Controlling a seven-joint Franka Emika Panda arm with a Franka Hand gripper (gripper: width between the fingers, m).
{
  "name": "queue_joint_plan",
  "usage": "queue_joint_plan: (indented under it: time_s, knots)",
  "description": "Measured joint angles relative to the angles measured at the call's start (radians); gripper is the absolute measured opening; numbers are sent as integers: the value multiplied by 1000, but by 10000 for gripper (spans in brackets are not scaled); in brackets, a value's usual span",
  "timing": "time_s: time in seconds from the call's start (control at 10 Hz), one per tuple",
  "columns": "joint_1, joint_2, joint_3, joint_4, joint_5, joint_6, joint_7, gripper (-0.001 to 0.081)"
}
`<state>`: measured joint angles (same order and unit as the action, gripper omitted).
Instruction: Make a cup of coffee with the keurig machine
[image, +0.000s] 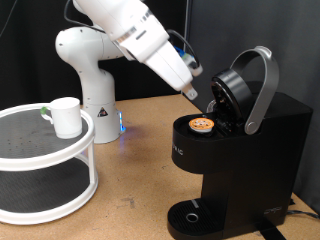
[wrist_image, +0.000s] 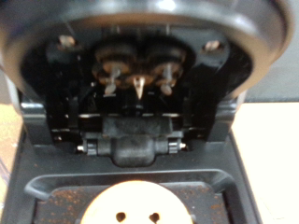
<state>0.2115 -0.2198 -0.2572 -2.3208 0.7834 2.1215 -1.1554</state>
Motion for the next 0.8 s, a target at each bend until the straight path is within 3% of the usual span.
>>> queue_joint_plan:
  time_s: [0.7, 0.8]
  knots:
    - [-33, -60, -79, 103, 7, -213, 30, 803]
    - [-33, -60, -78, 101, 7, -207, 30, 803]
